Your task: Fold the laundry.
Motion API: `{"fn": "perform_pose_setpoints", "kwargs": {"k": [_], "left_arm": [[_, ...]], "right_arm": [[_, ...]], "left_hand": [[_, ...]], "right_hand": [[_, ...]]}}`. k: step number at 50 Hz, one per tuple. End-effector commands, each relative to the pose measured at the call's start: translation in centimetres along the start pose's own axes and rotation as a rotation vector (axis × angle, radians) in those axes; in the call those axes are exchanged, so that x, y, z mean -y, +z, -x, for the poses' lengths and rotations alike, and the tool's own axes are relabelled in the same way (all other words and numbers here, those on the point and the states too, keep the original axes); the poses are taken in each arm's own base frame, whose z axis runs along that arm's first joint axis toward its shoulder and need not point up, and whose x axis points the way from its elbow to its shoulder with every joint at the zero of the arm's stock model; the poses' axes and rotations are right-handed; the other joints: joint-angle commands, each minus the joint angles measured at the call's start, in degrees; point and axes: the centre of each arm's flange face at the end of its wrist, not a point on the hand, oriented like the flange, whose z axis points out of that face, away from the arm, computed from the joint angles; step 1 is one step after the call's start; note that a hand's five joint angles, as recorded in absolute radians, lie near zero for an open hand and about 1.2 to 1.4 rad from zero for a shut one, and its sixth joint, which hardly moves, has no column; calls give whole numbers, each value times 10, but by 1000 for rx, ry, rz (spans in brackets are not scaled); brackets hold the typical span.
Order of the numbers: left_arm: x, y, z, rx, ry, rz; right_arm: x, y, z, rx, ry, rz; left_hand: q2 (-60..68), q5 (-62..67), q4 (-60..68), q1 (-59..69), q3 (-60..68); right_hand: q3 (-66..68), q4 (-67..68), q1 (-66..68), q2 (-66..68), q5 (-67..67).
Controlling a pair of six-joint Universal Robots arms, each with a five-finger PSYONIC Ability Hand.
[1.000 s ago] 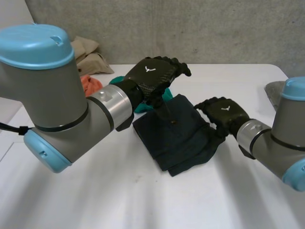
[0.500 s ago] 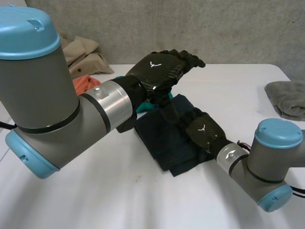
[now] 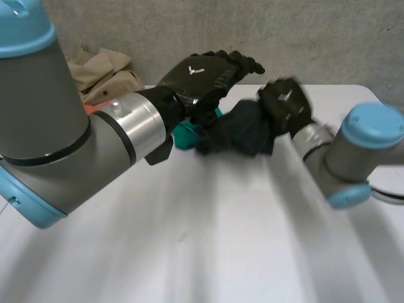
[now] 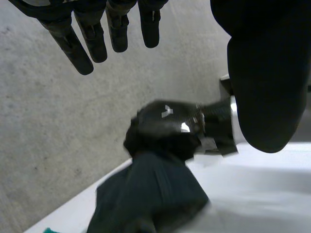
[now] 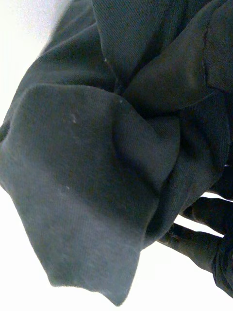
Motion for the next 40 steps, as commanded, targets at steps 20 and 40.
{"fn": "perform_pose_setpoints", "kwargs": {"k": [20,40], "left_arm": [[14,-2,3,8,-6,-21],[-2,-1,6,18,-13,34]], "right_arm": [[-111,24,-274,-481,-64,62],[-204,-41,-288,-413,24,241]], "left_hand": [[-13,-24,-13,-15,-15],[-13,-24,-13,-15,-15]], "right_hand": [[142,119,204,140,172],[-3,-27,59,-5,26]]}}
